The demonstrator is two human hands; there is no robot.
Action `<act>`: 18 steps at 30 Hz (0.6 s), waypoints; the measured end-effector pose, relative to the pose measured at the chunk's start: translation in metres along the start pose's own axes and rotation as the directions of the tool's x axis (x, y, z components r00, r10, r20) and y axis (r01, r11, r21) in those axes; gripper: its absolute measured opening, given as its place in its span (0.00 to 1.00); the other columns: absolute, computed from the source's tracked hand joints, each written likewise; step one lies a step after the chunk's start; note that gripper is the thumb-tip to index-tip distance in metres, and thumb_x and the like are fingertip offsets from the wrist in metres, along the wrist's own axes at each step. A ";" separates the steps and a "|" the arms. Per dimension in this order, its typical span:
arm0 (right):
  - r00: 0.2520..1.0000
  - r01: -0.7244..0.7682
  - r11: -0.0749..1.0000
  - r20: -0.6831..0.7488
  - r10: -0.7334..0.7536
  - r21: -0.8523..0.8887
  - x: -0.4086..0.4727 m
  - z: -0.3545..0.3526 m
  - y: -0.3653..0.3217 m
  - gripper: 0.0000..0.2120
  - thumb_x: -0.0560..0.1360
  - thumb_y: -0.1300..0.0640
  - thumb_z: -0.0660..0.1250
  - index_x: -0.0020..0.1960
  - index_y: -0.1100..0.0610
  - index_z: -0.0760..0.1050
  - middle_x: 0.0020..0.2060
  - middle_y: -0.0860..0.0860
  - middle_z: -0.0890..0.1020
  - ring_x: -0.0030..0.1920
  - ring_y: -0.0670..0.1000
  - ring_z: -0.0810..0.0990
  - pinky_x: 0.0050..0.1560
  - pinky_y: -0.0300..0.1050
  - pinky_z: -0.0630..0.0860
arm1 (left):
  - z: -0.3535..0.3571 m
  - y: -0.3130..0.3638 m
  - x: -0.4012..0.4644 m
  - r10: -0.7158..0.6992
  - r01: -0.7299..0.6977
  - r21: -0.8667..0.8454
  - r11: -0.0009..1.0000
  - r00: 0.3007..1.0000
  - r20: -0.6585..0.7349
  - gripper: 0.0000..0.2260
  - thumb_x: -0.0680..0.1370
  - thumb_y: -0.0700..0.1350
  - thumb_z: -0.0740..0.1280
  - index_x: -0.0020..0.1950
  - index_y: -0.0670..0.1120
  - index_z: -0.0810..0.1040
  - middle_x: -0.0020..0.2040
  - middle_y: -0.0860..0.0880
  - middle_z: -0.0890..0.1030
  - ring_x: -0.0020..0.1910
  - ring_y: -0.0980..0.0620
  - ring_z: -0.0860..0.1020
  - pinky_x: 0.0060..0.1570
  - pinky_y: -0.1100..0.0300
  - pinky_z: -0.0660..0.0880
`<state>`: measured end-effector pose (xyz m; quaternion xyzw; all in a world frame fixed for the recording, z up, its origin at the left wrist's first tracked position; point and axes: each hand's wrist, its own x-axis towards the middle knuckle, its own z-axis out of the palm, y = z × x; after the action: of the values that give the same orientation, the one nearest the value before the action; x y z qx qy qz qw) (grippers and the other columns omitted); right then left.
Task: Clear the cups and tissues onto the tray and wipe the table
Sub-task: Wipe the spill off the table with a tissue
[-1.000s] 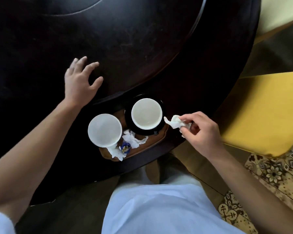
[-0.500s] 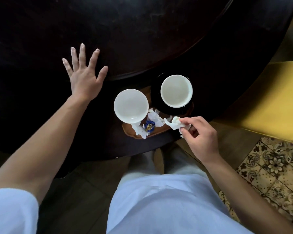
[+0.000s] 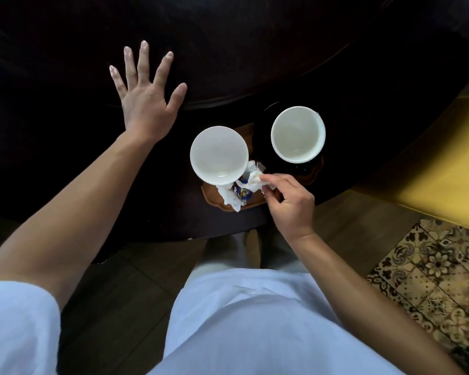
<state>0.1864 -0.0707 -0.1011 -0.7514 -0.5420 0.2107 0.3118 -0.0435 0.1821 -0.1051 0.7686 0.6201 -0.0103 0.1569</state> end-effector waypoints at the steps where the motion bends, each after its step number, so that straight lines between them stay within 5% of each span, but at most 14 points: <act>1: 1.000 0.000 1.000 -0.003 0.000 -0.013 0.002 0.003 -0.001 0.10 0.74 0.63 0.74 0.55 0.55 0.85 0.50 0.49 0.86 0.48 0.49 0.84 0.50 0.46 0.81 | 0.000 0.001 0.000 0.001 -0.001 -0.002 1.000 1.000 -0.002 0.30 0.83 0.66 0.51 0.84 0.58 0.54 0.85 0.46 0.45 0.83 0.40 0.41 0.77 0.35 0.36; 18: 0.996 0.086 0.990 0.023 -0.084 -0.110 0.000 -0.002 0.004 0.11 0.77 0.59 0.74 0.59 0.55 0.85 0.54 0.48 0.87 0.50 0.51 0.84 0.54 0.45 0.79 | 0.001 0.004 -0.001 -0.007 0.005 -0.064 0.998 0.999 -0.039 0.30 0.83 0.67 0.53 0.83 0.59 0.57 0.85 0.48 0.47 0.83 0.41 0.42 0.78 0.36 0.37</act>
<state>0.1908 -0.0719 -0.1022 -0.7420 -0.5870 0.1736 0.2732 -0.0393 0.1803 -0.1052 0.7613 0.6255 0.0241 0.1690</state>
